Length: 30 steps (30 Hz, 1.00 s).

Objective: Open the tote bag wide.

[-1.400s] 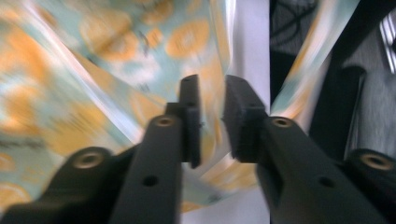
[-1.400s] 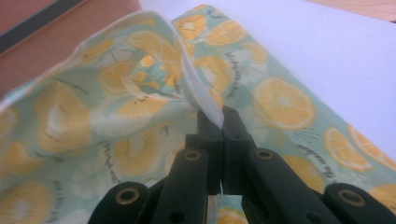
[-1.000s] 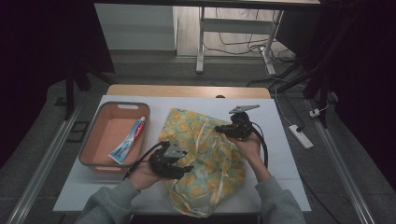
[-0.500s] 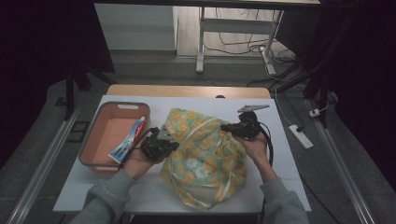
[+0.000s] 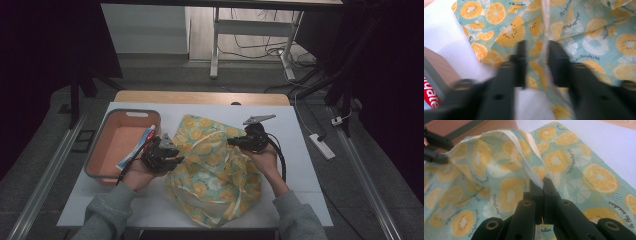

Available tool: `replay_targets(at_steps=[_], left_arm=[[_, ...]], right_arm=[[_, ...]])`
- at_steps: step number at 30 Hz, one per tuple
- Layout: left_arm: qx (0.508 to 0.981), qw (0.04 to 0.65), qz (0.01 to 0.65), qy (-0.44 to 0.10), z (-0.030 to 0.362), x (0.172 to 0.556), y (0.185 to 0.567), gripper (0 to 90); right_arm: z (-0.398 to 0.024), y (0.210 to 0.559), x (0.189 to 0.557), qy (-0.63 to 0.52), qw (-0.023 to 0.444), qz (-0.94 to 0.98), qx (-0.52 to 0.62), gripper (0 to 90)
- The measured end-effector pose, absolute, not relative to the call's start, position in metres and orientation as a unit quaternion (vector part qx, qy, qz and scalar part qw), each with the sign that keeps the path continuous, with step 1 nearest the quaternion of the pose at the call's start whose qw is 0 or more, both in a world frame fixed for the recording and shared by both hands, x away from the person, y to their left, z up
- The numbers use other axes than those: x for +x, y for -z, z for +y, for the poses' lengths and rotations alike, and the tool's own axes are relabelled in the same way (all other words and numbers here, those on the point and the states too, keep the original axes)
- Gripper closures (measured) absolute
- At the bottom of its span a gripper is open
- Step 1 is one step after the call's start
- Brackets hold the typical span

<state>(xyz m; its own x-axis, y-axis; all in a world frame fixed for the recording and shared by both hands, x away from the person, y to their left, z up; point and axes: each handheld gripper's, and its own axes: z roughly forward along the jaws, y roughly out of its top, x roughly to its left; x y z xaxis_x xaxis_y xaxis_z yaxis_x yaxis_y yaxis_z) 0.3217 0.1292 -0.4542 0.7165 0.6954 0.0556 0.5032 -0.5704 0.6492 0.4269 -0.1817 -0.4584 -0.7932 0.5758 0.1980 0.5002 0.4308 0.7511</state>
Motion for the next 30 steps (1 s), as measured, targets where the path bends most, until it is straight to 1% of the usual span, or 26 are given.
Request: replay_targets(at_steps=[2, 4, 5, 9, 15, 24, 30], left_arm=[[0.867, 0.327, 0.344, -0.152, 0.131, 0.32, 0.45, 43.9], [0.859, 0.354, 0.339, -0.146, 0.135, 0.316, 0.443, 36.4], [0.855, 0.367, 0.338, -0.141, 0.137, 0.314, 0.439, 34.9], [0.848, 0.396, 0.329, -0.126, 0.147, 0.311, 0.429, 31.5], [0.838, 0.409, 0.336, -0.132, 0.163, 0.313, 0.419, 31.1], [0.831, 0.397, 0.363, -0.141, 0.175, 0.324, 0.414, 31.0], [0.823, 0.39, 0.387, -0.149, 0.189, 0.332, 0.411, 31.1]], right_arm=[[-0.182, 0.459, 0.428, -0.428, 0.044, 0.845, 0.318, 88.7], [-0.182, 0.459, 0.429, -0.429, 0.042, 0.845, 0.318, 88.7], [-0.182, 0.46, 0.43, -0.429, 0.043, 0.844, 0.318, 88.7], [-0.185, 0.46, 0.432, -0.43, 0.041, 0.843, 0.321, 88.7], [-0.189, 0.457, 0.43, -0.435, 0.044, 0.84, 0.323, 88.7], [-0.191, 0.45, 0.431, -0.447, 0.051, 0.835, 0.318, 88.7], [-0.192, 0.451, 0.433, -0.45, 0.045, 0.833, 0.319, 88.7]])
